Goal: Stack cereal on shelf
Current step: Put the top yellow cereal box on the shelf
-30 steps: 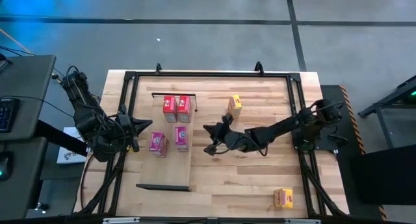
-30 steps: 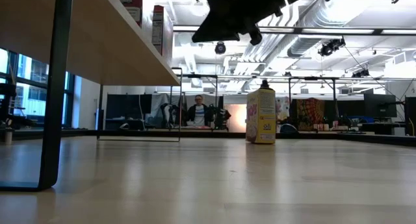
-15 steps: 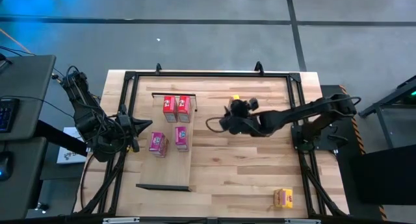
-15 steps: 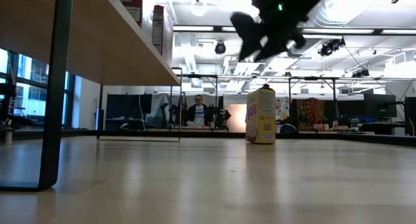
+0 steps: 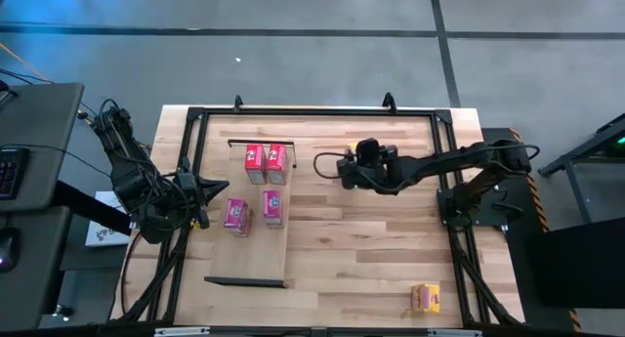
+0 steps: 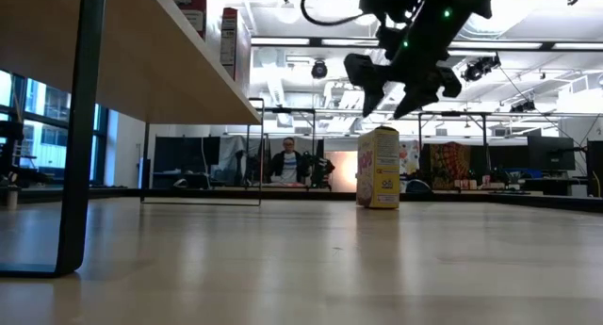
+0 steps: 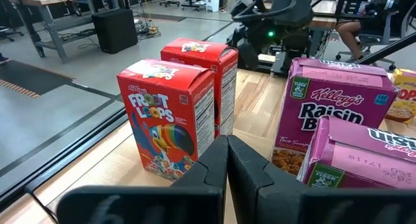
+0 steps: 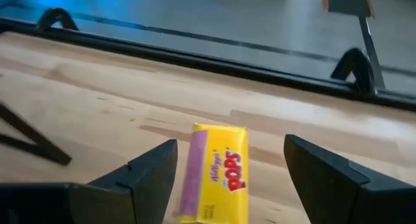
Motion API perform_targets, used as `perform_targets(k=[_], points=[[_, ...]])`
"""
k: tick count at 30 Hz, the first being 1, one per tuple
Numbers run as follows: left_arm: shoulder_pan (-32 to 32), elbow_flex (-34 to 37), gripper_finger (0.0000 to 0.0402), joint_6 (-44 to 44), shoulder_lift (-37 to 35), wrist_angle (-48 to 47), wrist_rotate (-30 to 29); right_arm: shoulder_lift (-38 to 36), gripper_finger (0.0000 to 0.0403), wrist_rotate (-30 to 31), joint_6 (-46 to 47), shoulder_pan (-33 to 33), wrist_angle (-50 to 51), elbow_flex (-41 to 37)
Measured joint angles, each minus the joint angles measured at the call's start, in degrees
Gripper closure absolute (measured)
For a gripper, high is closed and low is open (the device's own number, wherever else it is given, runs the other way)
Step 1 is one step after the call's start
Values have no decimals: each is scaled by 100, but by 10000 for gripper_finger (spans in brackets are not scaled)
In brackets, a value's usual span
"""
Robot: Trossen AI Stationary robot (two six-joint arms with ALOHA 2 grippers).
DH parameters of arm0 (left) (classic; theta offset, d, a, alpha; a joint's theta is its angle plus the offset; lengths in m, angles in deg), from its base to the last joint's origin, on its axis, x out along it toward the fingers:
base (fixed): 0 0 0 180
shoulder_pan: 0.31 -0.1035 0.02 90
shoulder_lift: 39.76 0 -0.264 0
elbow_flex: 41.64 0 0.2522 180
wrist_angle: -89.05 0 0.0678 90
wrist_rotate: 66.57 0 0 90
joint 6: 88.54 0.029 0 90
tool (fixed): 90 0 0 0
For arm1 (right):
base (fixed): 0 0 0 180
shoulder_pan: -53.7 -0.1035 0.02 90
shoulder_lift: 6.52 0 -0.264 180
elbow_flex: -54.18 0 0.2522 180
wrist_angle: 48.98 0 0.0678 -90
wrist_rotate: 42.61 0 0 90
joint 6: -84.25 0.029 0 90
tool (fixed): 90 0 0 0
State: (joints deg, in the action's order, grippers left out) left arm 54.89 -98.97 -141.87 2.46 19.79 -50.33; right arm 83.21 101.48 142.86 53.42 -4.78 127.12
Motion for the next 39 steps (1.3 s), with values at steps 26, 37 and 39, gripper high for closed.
perform_targets(k=[26, 37, 39], points=[[0, -2, 401, -59, -2, 11, 0, 444, 130, -401, 138, 69, -338, -96], [0, -2, 401, -58, 0, 11, 0, 512, 137, -385, 138, 109, -278, -92], [0, -2, 401, -58, -2, 12, 0, 522, 148, -519, 138, 181, -258, -92]])
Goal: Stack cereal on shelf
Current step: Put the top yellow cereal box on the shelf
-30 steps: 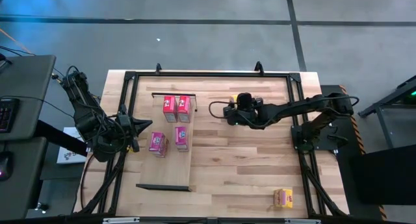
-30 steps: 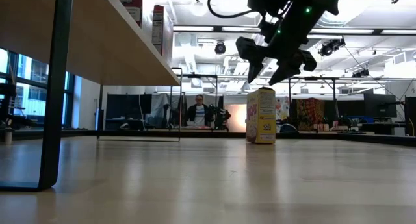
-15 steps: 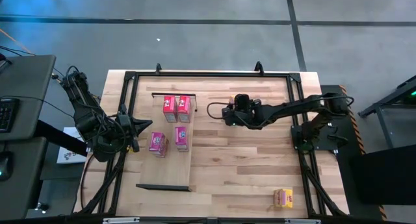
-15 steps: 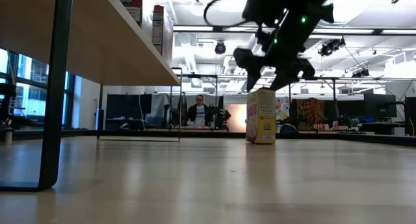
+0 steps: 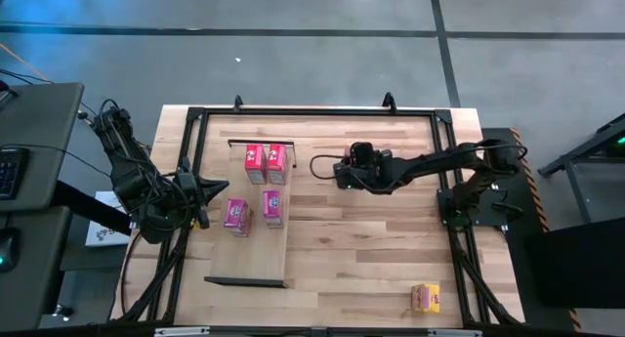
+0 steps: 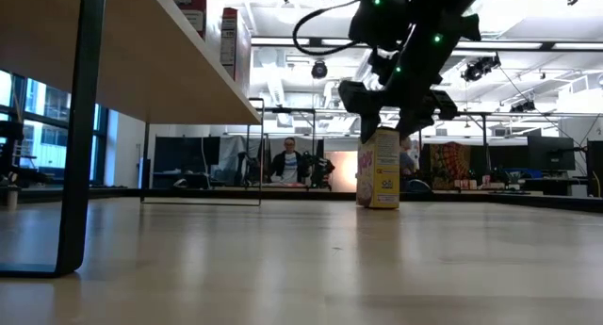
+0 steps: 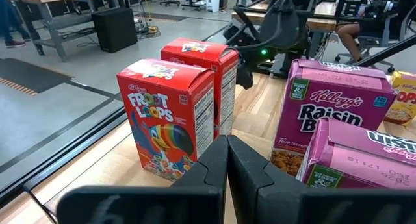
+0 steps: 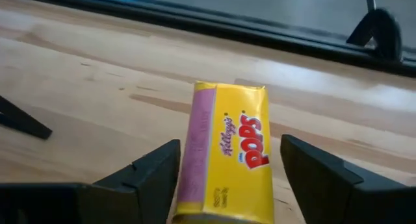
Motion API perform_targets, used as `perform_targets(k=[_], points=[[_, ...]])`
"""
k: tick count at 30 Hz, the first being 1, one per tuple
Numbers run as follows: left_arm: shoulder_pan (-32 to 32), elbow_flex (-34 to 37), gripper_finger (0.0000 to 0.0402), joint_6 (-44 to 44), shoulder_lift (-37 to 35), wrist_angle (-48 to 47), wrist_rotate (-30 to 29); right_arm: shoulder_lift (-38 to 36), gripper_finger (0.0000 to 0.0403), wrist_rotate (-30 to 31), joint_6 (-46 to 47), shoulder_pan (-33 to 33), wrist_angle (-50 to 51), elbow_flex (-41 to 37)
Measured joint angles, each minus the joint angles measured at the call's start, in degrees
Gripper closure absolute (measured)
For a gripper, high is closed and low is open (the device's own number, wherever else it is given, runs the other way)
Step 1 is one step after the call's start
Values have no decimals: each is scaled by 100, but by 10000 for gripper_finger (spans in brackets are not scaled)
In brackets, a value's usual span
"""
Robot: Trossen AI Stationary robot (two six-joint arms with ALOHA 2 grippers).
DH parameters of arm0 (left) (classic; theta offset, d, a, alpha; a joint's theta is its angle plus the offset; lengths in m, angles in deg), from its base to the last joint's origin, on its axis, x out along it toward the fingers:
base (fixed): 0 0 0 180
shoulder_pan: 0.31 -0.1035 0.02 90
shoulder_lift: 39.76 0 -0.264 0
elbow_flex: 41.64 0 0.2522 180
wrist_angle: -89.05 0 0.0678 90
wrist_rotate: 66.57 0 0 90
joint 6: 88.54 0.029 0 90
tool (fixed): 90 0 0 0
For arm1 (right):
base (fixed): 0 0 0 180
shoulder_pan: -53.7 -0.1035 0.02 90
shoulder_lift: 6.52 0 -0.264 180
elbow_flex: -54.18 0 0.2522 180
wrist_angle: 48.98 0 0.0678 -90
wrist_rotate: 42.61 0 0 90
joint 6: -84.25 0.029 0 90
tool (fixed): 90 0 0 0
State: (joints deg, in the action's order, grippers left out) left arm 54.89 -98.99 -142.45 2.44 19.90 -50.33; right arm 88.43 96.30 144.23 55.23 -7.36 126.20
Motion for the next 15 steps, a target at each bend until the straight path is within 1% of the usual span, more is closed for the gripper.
perform_targets(k=[3, 7, 15], points=[[0, 0, 401, 0, 2, -1, 0, 43, 169, -247, -51, 102, 0, 0], [0, 0, 401, 2, 2, -2, 2, 47, 201, -392, -199, 158, 17, 0], [0, 0, 401, 4, 2, -3, 4, 1, 275, -657, -770, -4, 99, 2]])
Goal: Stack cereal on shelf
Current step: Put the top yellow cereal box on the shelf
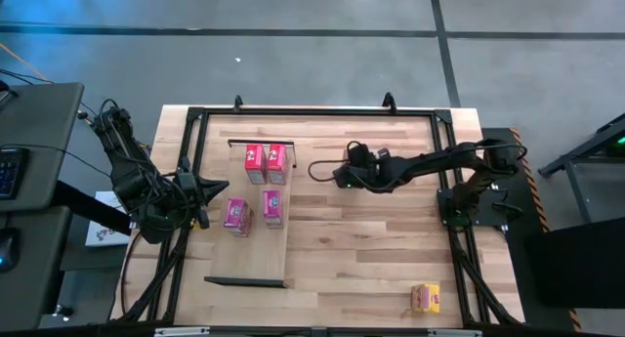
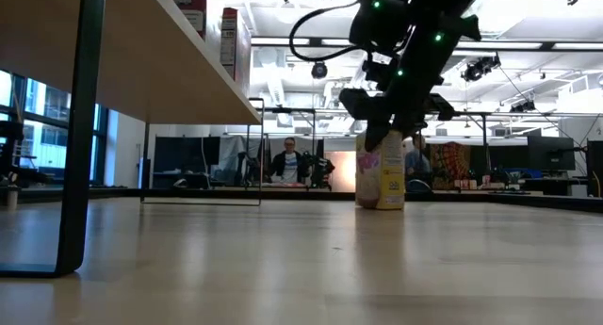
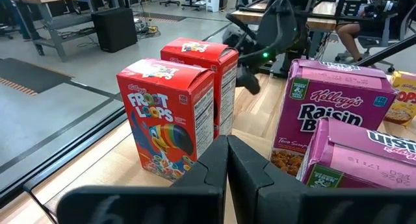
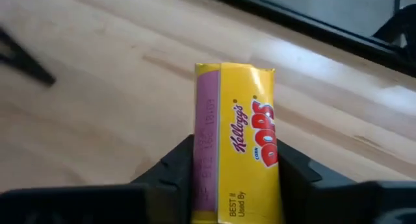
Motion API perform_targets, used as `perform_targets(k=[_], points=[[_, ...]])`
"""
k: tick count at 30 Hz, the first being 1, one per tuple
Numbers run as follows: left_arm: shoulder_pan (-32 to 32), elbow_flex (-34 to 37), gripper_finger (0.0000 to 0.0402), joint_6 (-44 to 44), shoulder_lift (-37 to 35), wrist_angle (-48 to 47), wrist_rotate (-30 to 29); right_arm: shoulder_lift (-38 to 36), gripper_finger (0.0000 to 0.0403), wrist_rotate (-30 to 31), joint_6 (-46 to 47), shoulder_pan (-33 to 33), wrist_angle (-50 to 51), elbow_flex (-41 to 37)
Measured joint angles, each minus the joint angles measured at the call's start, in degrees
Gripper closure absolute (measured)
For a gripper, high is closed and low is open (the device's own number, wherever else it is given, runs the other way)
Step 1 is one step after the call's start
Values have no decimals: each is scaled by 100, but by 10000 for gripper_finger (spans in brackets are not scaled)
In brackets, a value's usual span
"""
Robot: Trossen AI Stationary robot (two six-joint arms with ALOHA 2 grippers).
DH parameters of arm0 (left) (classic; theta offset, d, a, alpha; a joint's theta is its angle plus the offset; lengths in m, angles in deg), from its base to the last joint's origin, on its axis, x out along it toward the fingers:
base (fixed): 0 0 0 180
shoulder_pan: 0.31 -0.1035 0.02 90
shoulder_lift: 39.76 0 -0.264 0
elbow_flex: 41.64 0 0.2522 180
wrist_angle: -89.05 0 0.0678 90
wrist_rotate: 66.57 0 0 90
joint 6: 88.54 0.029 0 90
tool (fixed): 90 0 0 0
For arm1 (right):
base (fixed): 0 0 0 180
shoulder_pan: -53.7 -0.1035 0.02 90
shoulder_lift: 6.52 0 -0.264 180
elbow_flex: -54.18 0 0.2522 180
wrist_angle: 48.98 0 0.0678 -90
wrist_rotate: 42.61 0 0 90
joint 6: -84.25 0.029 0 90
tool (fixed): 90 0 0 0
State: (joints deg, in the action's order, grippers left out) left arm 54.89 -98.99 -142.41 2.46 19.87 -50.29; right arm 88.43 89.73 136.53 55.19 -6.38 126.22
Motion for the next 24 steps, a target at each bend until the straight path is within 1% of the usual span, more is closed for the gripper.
perform_targets(k=[4, 8, 11, 13, 15, 17, 19, 22, 24], points=[[0, 0, 401, 1, 0, 0, 3, -335, 297, -467, -388, -289, 446, 0], [0, 0, 401, 2, -2, 0, 22, -962, 302, -962, -513, -918, 782, 0], [0, 0, 401, 2, -2, 0, 13, -1416, 303, -1361, -598, -1552, 407, 0], [0, 0, 402, 2, 0, -2, -6, -1626, 303, -1573, -658, -2006, -153, 0], [0, 0, 402, 4, -1, 0, -9, -1704, 304, -1744, -925, -2440, -753, 70], [0, 0, 401, 4, -2, 0, -19, -1693, 304, -1769, -1228, -2827, -1202, 257], [0, 0, 402, 4, -1, 0, -37, -1589, 304, -1671, -1554, -3131, -1474, 557], [2, 0, 401, 4, -2, 0, -50, -1269, 304, -1352, -2176, -3406, -1452, 1157], [0, 0, 401, 4, 0, 0, -51, -964, 304, -1272, -2661, -3458, -1444, 1654]])
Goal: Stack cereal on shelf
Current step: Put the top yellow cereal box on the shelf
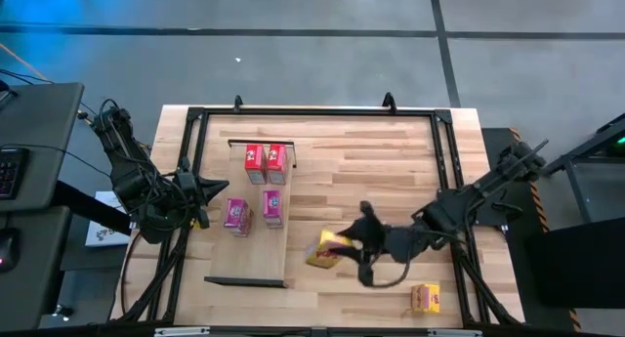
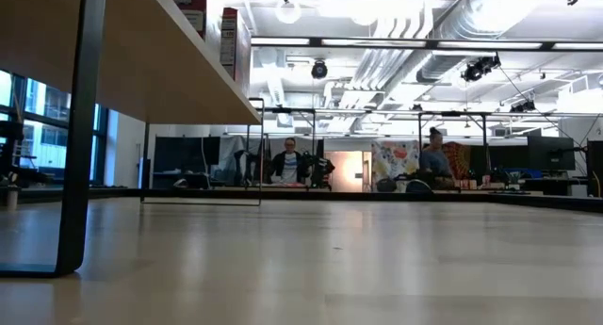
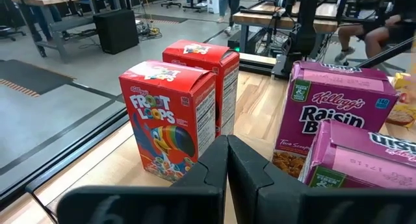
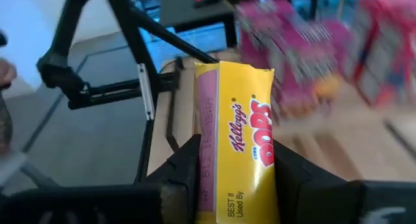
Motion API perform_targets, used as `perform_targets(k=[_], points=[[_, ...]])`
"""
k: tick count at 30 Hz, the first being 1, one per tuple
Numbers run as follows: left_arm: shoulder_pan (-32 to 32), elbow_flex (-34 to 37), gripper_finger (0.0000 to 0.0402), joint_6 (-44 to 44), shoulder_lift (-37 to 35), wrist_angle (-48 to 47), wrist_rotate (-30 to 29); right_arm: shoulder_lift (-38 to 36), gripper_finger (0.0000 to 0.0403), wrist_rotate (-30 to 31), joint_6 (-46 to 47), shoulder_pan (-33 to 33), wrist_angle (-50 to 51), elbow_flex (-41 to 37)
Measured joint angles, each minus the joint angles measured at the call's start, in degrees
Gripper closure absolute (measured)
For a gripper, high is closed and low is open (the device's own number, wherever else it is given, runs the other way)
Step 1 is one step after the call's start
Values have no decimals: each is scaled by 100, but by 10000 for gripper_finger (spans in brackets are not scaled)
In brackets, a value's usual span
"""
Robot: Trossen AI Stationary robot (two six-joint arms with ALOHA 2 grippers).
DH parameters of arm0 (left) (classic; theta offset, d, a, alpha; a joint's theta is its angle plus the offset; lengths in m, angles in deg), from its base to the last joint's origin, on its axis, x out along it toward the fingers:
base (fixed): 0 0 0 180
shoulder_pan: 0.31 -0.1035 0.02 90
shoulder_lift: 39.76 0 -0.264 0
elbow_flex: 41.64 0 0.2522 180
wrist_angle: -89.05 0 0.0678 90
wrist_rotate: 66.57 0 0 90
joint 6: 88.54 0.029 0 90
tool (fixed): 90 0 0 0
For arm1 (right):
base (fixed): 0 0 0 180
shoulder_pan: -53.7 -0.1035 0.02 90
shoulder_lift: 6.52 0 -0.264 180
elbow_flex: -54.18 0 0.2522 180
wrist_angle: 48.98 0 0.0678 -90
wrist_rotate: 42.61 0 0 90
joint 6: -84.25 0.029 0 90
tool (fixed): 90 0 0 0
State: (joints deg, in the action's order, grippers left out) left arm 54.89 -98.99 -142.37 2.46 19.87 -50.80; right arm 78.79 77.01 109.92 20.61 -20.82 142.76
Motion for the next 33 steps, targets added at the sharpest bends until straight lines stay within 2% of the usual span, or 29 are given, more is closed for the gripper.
perform_targets(k=[4, 9, 17, 24, 33], points=[[2, 0, 401, 0, -2, 0, -1, 767, 304, -213, -1014, 64, 325, 1066], [2, 0, 401, 0, -2, 0, 1, 1746, 304, -902, -1930, 214, 723, 2292], [2, 0, 401, 0, 0, 0, 2, 2808, 304, -913, -2529, 477, 1518, 3716], [2, 0, 401, 0, -1, 0, 3, 3009, 304, -963, -2555, 703, 1626, 3955], [2, 0, 401, 0, -1, 0, 3, 3008, 304, -1384, -2258, 933, 1623, 3959]])
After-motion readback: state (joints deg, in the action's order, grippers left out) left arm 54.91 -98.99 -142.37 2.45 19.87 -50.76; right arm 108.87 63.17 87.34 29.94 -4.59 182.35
